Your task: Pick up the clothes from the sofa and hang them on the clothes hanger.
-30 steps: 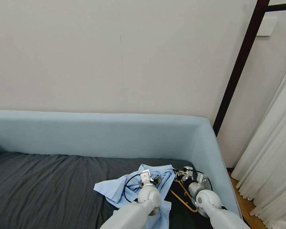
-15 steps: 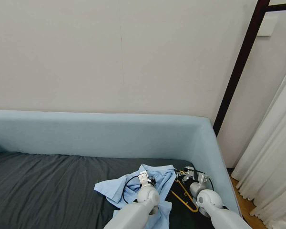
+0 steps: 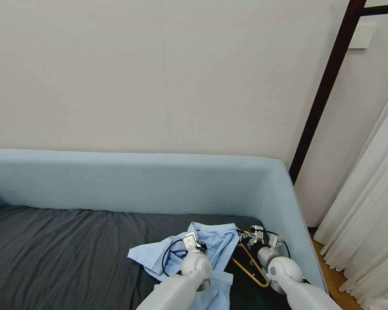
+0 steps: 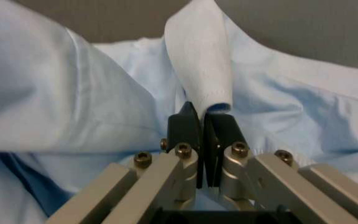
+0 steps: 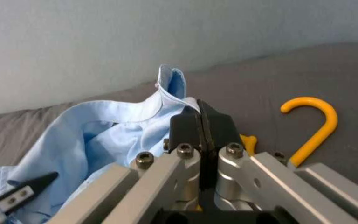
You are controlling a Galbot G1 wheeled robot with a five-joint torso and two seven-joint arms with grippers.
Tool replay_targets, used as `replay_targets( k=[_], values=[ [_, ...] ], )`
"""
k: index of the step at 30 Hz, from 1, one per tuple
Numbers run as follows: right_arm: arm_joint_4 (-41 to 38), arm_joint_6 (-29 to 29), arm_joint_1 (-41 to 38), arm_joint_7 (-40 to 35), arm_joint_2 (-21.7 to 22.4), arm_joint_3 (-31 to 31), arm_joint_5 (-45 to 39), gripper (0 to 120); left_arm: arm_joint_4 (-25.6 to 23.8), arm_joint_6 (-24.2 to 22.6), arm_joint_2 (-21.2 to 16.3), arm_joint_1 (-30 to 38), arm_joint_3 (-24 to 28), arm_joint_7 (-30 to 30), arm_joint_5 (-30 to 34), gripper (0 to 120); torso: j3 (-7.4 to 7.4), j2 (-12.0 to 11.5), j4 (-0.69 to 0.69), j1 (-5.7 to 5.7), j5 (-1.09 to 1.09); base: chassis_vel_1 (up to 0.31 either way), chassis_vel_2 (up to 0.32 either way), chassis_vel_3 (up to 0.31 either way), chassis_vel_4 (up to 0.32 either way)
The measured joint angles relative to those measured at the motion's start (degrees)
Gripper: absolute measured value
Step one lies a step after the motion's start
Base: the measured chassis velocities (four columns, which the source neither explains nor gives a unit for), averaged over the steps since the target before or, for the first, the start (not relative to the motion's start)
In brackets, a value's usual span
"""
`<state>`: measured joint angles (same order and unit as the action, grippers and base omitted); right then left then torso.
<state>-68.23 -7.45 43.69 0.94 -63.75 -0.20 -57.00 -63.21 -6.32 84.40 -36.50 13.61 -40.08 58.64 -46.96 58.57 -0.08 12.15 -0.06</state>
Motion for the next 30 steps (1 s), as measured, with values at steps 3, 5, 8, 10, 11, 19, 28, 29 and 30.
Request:
replay_targets(
  k=[3,5,8,10,11,19,28,29,30],
  values=[
    [-1.4,0.0,0.4,-0.2,0.6,0.0,-0.4,0,-3.1,-0.2,-2.8,-0.3,0.5,-0.1,0.1,0,0.00,0.0,-0.01,0.00,0.00,0.000,0.000,0.000,0.000],
    [-3.7,0.0,0.8,-0.7,1.5,0.1,-1.1,0,-7.8,-0.6,-6.6,-0.6,1.3,0.1,0.7,0,0.00,0.0,0.03,0.00,0.01,0.000,0.000,0.000,0.000],
    [-6.9,-0.1,1.0,-1.5,3.0,0.1,-2.1,0,-13.3,-1.1,-10.7,-0.5,1.9,0.5,1.9,0,0.00,0.0,0.01,-0.01,-0.01,0.000,0.000,0.000,0.000],
    [-10.4,-0.5,0.9,-2.4,4.6,-0.1,-3.1,0,-19.1,-2.5,-14.4,0.2,2.4,-0.5,3.9,0,0.00,0.0,0.02,0.00,-0.01,0.000,0.000,0.000,0.000],
    [-10.4,-0.5,0.9,-2.4,4.6,-0.1,-3.1,0,-19.1,-2.5,-14.4,0.2,2.4,-0.5,3.9,0,0.00,0.0,0.02,0.00,-0.01,0.000,0.000,0.000,0.000],
    [-25.8,-2.9,-3.8,-8.9,11.3,-0.3,-7.8,0,-34.0,-7.4,-28.1,10.9,3.0,-4.1,15.0,0,0.00,0.0,0.04,0.00,-0.01,0.000,0.000,0.000,0.000],
    [-34.9,-3.4,-10.6,-13.3,18.5,-1.9,-11.1,0,-40.6,-8.1,-36.4,23.5,5.0,0.2,19.1,0,0.00,0.0,-0.01,-0.01,0.00,0.000,0.000,0.000,0.000],
    [-35.8,-3.5,-12.0,-13.9,19.4,-2.5,-12.0,0,-41.2,-8.1,-37.3,25.5,5.5,0.8,19.7,0,0.00,0.0,-0.01,0.00,0.01,0.000,0.000,0.000,0.000],
    [-36.6,-3.6,-13.4,-14.3,20.2,-3.0,-12.8,0,-41.9,-8.0,-38.0,27.1,5.9,1.5,20.3,0,0.00,0.0,0.00,0.00,0.02,0.000,0.000,0.000,0.000]
  ],
)
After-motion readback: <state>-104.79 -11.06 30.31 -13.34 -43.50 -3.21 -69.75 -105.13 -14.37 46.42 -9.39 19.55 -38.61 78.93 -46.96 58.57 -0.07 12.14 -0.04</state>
